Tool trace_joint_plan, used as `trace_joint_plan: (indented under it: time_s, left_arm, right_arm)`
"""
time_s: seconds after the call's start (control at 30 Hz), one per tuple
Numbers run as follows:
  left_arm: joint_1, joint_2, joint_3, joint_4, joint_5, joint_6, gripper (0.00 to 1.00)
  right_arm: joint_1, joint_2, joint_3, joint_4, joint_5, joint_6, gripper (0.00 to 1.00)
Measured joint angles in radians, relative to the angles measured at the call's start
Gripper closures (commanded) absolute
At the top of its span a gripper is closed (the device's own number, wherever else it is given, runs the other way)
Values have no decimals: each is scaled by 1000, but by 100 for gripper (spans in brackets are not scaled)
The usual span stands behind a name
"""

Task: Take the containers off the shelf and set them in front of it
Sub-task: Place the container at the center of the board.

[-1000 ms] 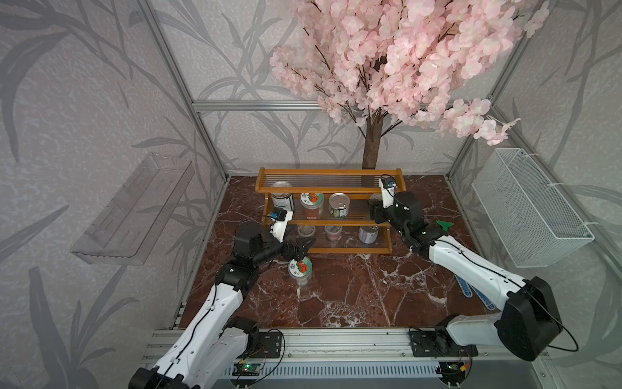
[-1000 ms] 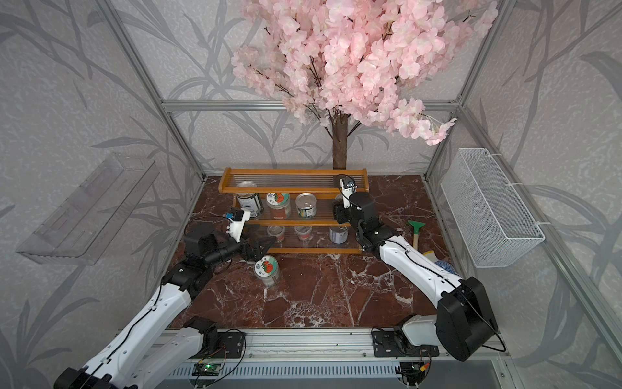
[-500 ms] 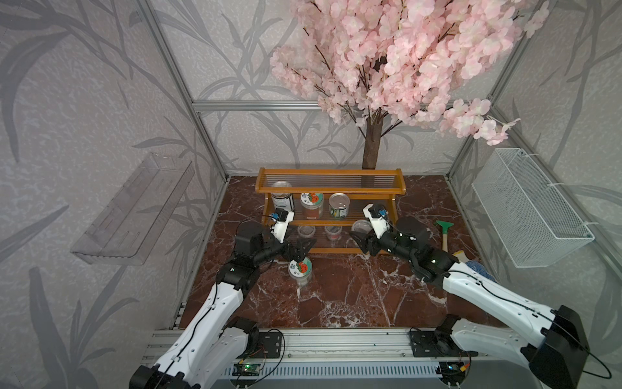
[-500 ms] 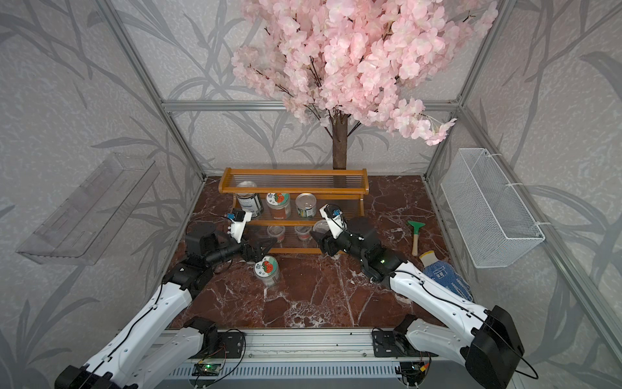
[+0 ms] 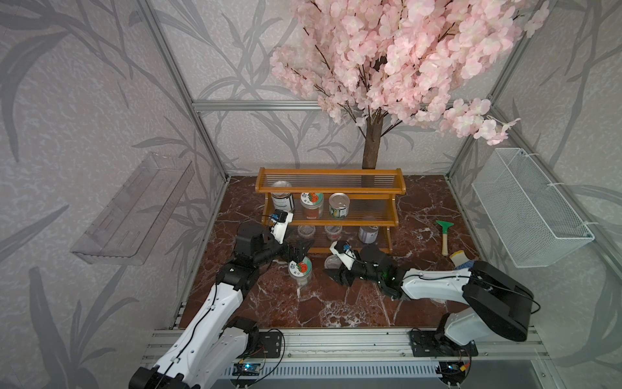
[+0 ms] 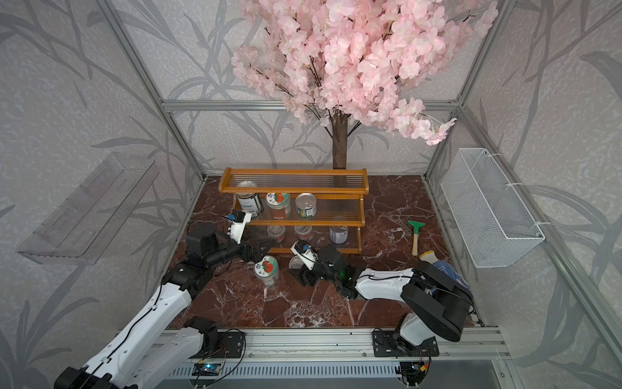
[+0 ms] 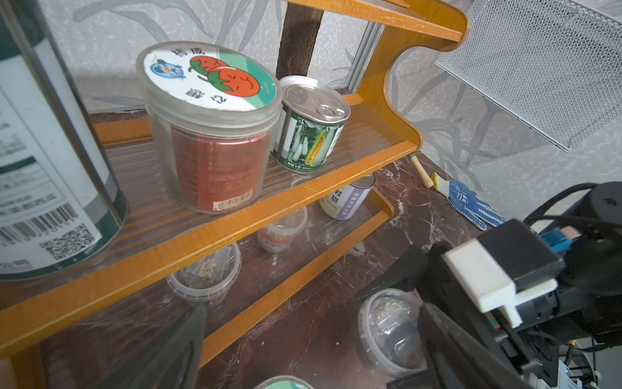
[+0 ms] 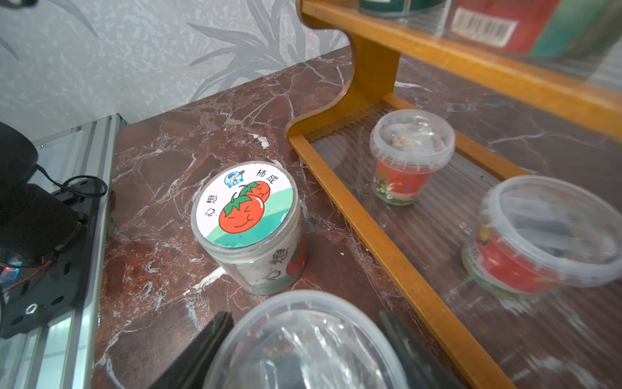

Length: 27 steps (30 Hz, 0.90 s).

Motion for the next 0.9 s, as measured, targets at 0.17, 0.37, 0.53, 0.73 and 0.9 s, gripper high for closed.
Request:
trace_joint_plan:
  time_s: [0.17, 0.37, 0.53, 0.73, 0.9]
  left_arm:
    - [0, -4, 0, -11, -4, 0, 0]
    - [0, -10, 0, -23, -5, 1, 0]
    - [0, -10, 0, -24, -4, 2, 0]
    - [0, -9, 0, -24, -4, 3, 0]
    - [0, -1, 0, -22, -3, 6, 0]
  right_arm:
    - [0, 127, 0, 111, -7, -17, 30]
    - [0, 212, 0, 193, -4, -41, 29]
    - [0, 224, -19, 239, 7, -70, 28]
    - [0, 224, -55, 264, 28, -92, 25]
    - [0, 220, -75, 275, 40, -103, 21]
